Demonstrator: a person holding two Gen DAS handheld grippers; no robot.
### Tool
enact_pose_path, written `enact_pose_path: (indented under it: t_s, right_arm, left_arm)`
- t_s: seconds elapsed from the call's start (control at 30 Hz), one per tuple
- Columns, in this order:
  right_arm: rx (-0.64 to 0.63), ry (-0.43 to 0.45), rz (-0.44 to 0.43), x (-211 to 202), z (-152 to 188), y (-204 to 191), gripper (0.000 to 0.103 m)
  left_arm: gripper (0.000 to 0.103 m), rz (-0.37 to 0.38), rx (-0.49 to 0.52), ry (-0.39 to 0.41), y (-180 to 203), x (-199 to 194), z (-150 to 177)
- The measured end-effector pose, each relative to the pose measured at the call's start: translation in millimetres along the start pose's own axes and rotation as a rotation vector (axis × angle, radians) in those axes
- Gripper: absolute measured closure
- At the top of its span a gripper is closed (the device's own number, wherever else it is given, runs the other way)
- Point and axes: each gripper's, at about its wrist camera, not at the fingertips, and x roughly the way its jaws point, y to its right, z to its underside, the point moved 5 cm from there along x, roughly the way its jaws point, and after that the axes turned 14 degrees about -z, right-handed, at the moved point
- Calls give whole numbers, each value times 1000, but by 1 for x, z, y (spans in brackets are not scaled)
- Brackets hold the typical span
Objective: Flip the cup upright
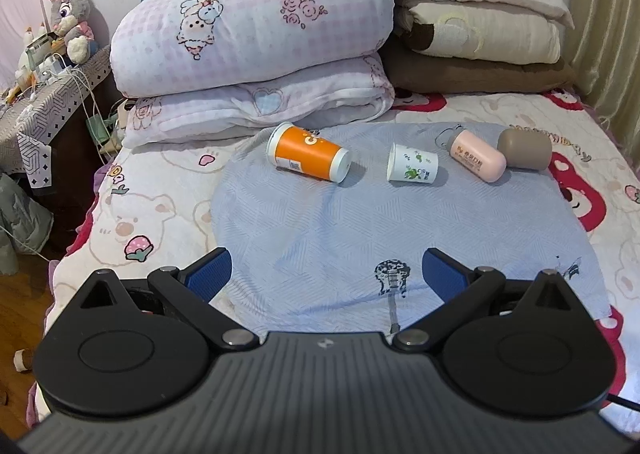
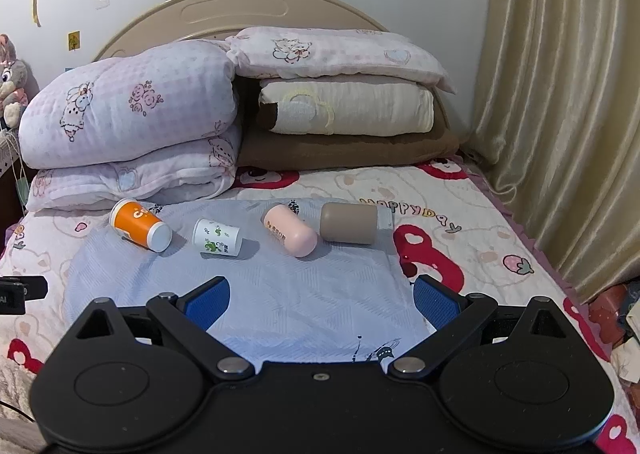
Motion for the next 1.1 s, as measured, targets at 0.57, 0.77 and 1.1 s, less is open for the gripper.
enact_pose_path:
  t_s: [0.57,0.77,1.1]
  right_arm:
    - [8,2,6,-1,0,3,3]
    - [11,11,17,-1,1,4,3]
    - [8,13,27,1,2,6,3]
  left_arm:
    - [0,7,11,-13,4,1,-1]
    - [0,8,37,21,9,-2,0]
    - [0,37,15,42,9,-4,-1]
